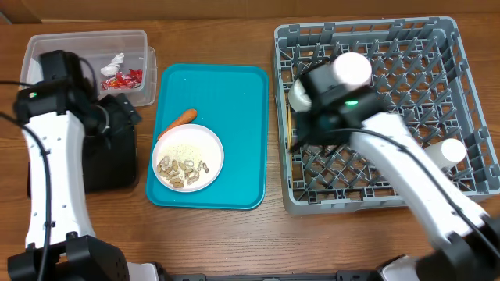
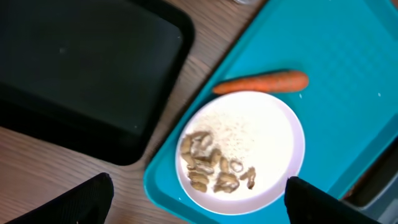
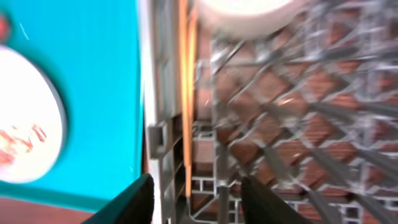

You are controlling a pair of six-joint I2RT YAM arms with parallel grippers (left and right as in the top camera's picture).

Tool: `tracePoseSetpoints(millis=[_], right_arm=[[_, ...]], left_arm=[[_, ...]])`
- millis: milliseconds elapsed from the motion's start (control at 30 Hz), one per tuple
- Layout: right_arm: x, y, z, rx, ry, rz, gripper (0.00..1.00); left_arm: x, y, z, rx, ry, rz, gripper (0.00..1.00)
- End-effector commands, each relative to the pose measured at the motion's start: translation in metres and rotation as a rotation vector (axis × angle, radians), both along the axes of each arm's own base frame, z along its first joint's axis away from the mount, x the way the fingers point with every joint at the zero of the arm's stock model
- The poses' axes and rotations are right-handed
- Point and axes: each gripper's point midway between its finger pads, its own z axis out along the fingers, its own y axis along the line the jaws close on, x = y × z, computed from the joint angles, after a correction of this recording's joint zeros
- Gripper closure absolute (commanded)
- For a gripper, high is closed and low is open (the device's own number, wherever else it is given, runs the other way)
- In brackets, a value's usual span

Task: Sort waste into correct bins and load items into the dishwasher
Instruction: 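Carry the second chopstick into the rack and release it, then grasp the white plate rim with the left gripper and lift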

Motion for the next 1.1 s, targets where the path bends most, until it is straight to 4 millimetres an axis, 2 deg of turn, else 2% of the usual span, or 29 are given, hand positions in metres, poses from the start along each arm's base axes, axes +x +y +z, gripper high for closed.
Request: tracePoseSetpoints(millis=[0,100,233,300,333,433,467,667,867,1067], right_arm=[[0.006,-0.035,0.038,0.047,-0.078,-0.118,0.5],[-0.001,-0.066,0.04,0.025,-0.054,-0.173,0.44],[-0.012,-0.104,0.037,-0.011,0.003,-0.212,0.19],[-0.016,-0.114,0.035,-0.007,0.026,-0.201,0.09],[-0.017,-0.121,0.035,0.007,0.034,-0.179,0.06],[-0.018,-0.138,0.035,0.02,0.04,-0.221,0.06],[-0.018,-0.145,0.035,0.039,0.042,-0.252,0.06],[-0.017,-0.155,0.035,0.05,0.041,-0.286,0.06],[-0.016,-0.155,0.035,0.05,0.038,-0.286,0.06],[-0.016,-0.155,0.035,0.049,0.039,-0.286,0.06]], left_arm=[[0.009,-0.032,0.006,0.007,-0.038,-0.111,0.11],[0.015,-0.064,0.0,-0.003,-0.037,-0.178,0.1],[0.015,-0.113,-0.016,-0.018,0.001,-0.279,0.1],[0.013,-0.137,-0.027,-0.021,0.035,-0.334,0.1],[0.01,-0.155,-0.039,-0.019,0.069,-0.385,0.1],[0.004,-0.181,-0.064,-0.008,0.144,-0.458,0.11],[0.0,-0.191,-0.08,-0.005,0.192,-0.468,0.11],[-0.002,-0.198,-0.115,-0.001,0.287,-0.428,0.13],[0.01,-0.205,-0.137,-0.002,0.279,-0.433,0.16],[0.004,-0.212,-0.16,0.008,0.336,-0.452,0.21]])
